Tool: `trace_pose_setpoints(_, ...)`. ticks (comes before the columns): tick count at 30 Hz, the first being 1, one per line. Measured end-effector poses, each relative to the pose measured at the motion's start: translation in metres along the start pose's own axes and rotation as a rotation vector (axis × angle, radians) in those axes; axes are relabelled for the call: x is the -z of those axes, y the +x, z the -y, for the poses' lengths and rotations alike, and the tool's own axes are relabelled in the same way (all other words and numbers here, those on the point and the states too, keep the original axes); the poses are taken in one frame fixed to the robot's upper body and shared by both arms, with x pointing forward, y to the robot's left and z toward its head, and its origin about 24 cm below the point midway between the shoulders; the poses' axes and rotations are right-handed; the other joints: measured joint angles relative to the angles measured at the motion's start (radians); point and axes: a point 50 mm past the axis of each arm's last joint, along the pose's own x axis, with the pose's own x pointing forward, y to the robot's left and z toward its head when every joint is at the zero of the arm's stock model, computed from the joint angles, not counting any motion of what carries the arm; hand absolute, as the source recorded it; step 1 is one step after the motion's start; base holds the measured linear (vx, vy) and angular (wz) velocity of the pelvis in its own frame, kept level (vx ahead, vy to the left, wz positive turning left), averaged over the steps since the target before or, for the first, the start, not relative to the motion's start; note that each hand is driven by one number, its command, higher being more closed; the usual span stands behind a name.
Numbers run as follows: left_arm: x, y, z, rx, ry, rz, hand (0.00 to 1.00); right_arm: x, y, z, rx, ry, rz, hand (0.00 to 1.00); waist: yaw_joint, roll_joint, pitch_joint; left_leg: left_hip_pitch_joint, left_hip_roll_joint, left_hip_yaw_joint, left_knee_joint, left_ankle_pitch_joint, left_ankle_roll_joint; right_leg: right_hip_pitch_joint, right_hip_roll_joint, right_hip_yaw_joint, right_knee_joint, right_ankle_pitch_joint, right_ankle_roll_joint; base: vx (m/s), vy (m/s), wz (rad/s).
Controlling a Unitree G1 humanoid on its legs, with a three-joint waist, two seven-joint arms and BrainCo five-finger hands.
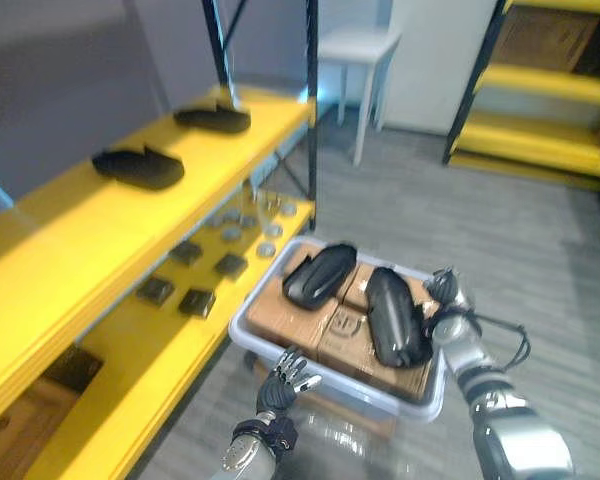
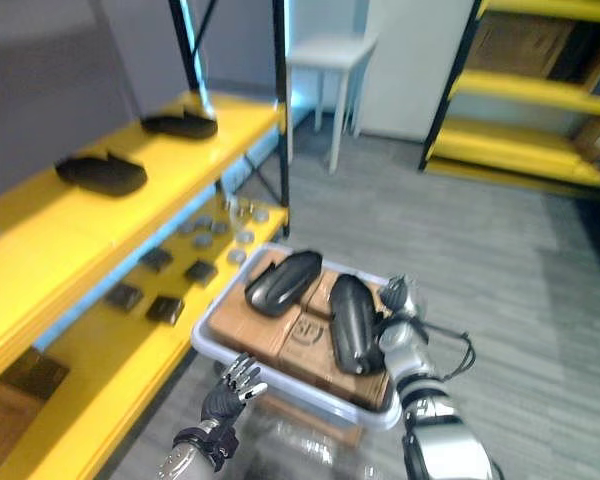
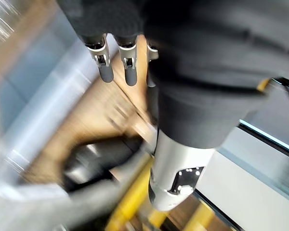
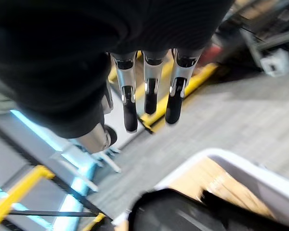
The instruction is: Walk over and take plastic housings, then place them on the shelf
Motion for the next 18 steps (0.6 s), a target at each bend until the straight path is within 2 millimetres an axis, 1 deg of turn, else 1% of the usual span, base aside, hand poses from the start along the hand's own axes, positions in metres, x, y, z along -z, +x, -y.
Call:
trace_pose_setpoints(2,0.003,-0.003,-0.003,-0.030,0.041,0.004,0.00,-0.009,0.012,0.025,0.079,0.023,0.012,0.00,0.003,0.029,0.053,-0.024,-0.001,-0.034,-0.018,0.022,-0.008,-0.015,-0.002,-0.034,0.001,0.002,-0.001,-0.10,-0.067,0.52)
trace_pose_setpoints(3,0.007,-0.006,-0.004,-0.044,0.068,-0.002,0.00,-0.013,0.019,0.042,0.137,0.031,0.017,0.00,0.007,0.048,0.070,-0.048,-0.001,-0.053,-0.032,0.038,-0.008,-0.035,-0.004,-0.054,0.001,0.002,-0.001,-0.08,-0.075,0.49)
trace_pose_setpoints(4,0.010,-0.009,-0.006,-0.060,0.082,-0.006,0.00,-0.019,0.025,0.059,0.190,0.032,0.025,0.00,0.015,0.060,0.085,-0.068,-0.001,-0.063,-0.048,0.052,-0.014,-0.059,-0.005,-0.062,0.006,0.004,0.000,-0.04,-0.062,0.37)
trace_pose_setpoints(5,0.012,-0.010,-0.007,-0.069,0.093,-0.008,0.00,-0.023,0.029,0.072,0.237,0.031,0.033,0.00,0.017,0.067,0.100,-0.079,-0.001,-0.071,-0.057,0.063,-0.015,-0.071,-0.007,-0.070,0.009,0.008,-0.005,-0.01,-0.045,0.24)
trace_pose_setpoints(6,0.013,-0.011,-0.007,-0.073,0.094,-0.010,0.00,-0.026,0.031,0.081,0.270,0.029,0.041,0.00,0.018,0.072,0.114,-0.083,-0.001,-0.076,-0.063,0.071,-0.016,-0.076,-0.009,-0.077,0.012,0.008,-0.005,0.00,-0.036,0.19)
trace_pose_setpoints(7,0.013,-0.011,-0.008,-0.077,0.102,-0.009,0.00,-0.030,0.034,0.095,0.321,0.024,0.053,0.00,0.019,0.075,0.133,-0.095,-0.002,-0.080,-0.068,0.077,-0.016,-0.089,-0.012,-0.079,0.016,0.008,-0.005,-0.01,-0.024,0.13)
trace_pose_setpoints(9,0.015,-0.011,-0.011,-0.097,0.102,-0.014,0.00,-0.036,0.037,0.114,0.389,0.012,0.073,0.00,0.019,0.078,0.152,-0.123,-0.009,-0.079,-0.068,0.081,-0.014,-0.117,-0.018,-0.077,0.016,0.010,-0.002,0.00,-0.015,0.03)
trace_pose_setpoints(10,0.017,-0.011,-0.013,-0.117,0.101,-0.021,0.00,-0.035,0.039,0.124,0.423,-0.015,0.071,0.00,0.019,0.081,0.155,-0.142,-0.013,-0.078,-0.067,0.082,-0.012,-0.138,-0.022,-0.076,0.016,0.012,0.001,0.02,-0.033,-0.02)
trace_pose_setpoints(12,0.018,-0.010,-0.015,-0.132,0.102,-0.022,0.00,-0.028,0.039,0.128,0.434,-0.038,0.048,0.00,0.021,0.083,0.158,-0.152,-0.015,-0.077,-0.067,0.083,-0.011,-0.147,-0.024,-0.076,0.015,0.012,0.002,0.01,-0.016,0.00)
trace_pose_setpoints(14,0.020,-0.009,-0.016,-0.148,0.101,-0.023,0.00,-0.014,0.040,0.126,0.430,-0.033,-0.019,0.00,0.022,0.086,0.159,-0.179,-0.017,-0.076,-0.066,0.083,-0.011,-0.176,-0.025,-0.074,0.015,0.013,0.002,0.01,-0.052,-0.01)
trace_pose_setpoints(16,0.020,-0.004,-0.014,-0.150,0.097,-0.020,0.00,-0.004,0.039,0.125,0.428,-0.020,-0.065,0.00,0.025,0.095,0.164,-0.195,-0.017,-0.077,-0.066,0.084,-0.010,-0.191,-0.025,-0.075,0.015,0.013,0.003,0.00,-0.054,0.01)
trace_pose_setpoints(18,0.018,0.003,-0.010,-0.156,0.091,-0.010,0.00,0.011,0.038,0.121,0.409,0.001,-0.141,0.00,0.031,0.105,0.169,-0.220,-0.017,-0.081,-0.064,0.084,-0.009,-0.214,-0.025,-0.077,0.015,0.014,0.004,0.00,-0.054,0.02)
